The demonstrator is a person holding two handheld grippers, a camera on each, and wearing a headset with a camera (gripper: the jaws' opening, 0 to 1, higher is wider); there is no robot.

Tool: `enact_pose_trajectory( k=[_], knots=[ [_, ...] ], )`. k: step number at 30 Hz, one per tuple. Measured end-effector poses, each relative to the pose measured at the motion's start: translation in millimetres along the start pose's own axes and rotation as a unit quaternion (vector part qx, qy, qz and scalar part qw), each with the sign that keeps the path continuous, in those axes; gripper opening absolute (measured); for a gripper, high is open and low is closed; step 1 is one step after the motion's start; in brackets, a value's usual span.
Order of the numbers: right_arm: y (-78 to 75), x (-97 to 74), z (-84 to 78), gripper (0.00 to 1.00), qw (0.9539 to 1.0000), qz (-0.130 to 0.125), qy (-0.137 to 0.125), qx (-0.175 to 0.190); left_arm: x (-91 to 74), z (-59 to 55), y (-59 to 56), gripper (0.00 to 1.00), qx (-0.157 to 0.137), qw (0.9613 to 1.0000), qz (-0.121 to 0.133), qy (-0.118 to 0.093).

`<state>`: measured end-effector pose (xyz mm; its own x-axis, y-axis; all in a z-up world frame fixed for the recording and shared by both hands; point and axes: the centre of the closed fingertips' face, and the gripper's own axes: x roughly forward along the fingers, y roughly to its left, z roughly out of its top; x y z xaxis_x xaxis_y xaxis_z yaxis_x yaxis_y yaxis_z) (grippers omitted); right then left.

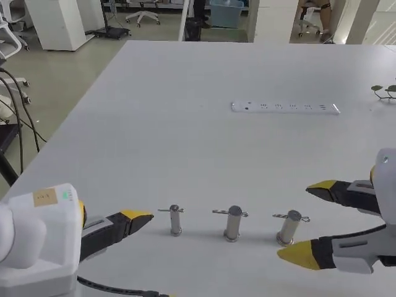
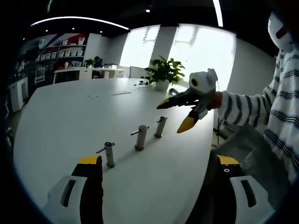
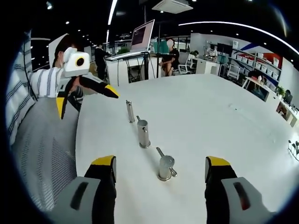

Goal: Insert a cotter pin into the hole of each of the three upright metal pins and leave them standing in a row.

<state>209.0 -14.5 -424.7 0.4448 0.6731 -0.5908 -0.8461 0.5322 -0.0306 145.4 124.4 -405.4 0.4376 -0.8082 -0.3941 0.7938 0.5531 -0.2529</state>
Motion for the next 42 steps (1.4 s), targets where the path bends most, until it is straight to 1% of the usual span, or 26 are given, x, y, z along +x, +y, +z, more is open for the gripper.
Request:
enact_pose_trajectory(
  k=[5,6,9,13,15,17,19,22,24,26,28,30,31,35,38,42],
  knots=[
    [9.4,-9.2,2.5,0.79,0.9997,-0.006,-0.012,0.019,-3.6,-1.5,2.3,0.99,-0.003,1.0,0.005,0.0],
    [12.0,-11.0,2.9,0.81,0.9994,-0.009,-0.015,0.029,-5.0,-0.9,3.2,0.99,-0.007,1.0,0.007,-0.002],
    [17.3,-14.5,2.6,0.83,0.9989,-0.011,-0.017,0.041,-8.5,5.2,4.7,0.99,-0.015,0.9997,0.012,-0.014],
    [23.3,-18.2,2.7,0.86,0.9985,-0.014,-0.021,0.048,-11.0,10.5,6.6,0.99,-0.009,0.9996,0.017,-0.02],
    [23.4,-16.1,0.7,0.86,0.998,-0.012,-0.022,0.058,-10.6,12.2,7.2,0.99,0.003,0.9996,0.016,-0.024],
    [24.6,-15.5,-2.1,0.86,0.9979,-0.013,-0.017,0.061,-10.3,11.8,6.3,0.99,0.012,0.9996,0.013,-0.02],
    [27.8,-15.8,-1.9,0.89,0.9977,-0.011,-0.02,0.064,-10.0,12.4,5.9,0.99,0.011,0.9996,0.013,-0.021],
    [33.5,-14.8,-4.2,0.91,0.997,-0.007,-0.021,0.074,-9.5,14.4,5.4,0.99,0.008,0.9994,0.014,-0.029],
    [35.3,-12.7,-10.5,0.91,0.9965,-0.01,-0.013,0.083,-8.7,13.5,5.3,0.99,-0.001,0.9994,0.016,-0.032],
    [38.4,-12.7,-16.2,0.93,0.9963,-0.011,-0.006,0.086,-8.2,12.0,7.2,0.99,-0.006,0.9991,0.026,-0.033],
    [42.3,-14.0,-19.2,0.94,0.9955,-0.011,-0.006,0.094,-8.5,8.7,8.0,0.99,-0.002,0.9992,0.031,-0.027],
    [44.5,-15.0,-20.3,0.95,0.995,-0.011,-0.007,0.099,-8.9,7.7,7.7,0.99,-0.001,0.9992,0.031,-0.027],
    [46.1,-15.7,-21.3,0.95,0.9945,-0.012,-0.008,0.103,-9.4,7.3,7.5,0.99,0.0,0.999,0.031,-0.031],
    [45.1,-16.8,-26.7,0.95,0.9928,-0.022,-0.007,0.118,-10.7,3.0,9.2,0.99,-0.006,0.999,0.036,-0.024],
    [43.9,-18.7,-27.9,0.95,0.9912,-0.031,-0.012,0.128,-11.7,-0.5,9.7,0.99,-0.008,0.9991,0.039,-0.018],
    [44.3,-20.6,-31.4,0.95,0.9896,-0.04,-0.012,0.137,-13.3,-3.6,11.9,0.99,-0.013,0.9987,0.046,-0.016]
  ],
)
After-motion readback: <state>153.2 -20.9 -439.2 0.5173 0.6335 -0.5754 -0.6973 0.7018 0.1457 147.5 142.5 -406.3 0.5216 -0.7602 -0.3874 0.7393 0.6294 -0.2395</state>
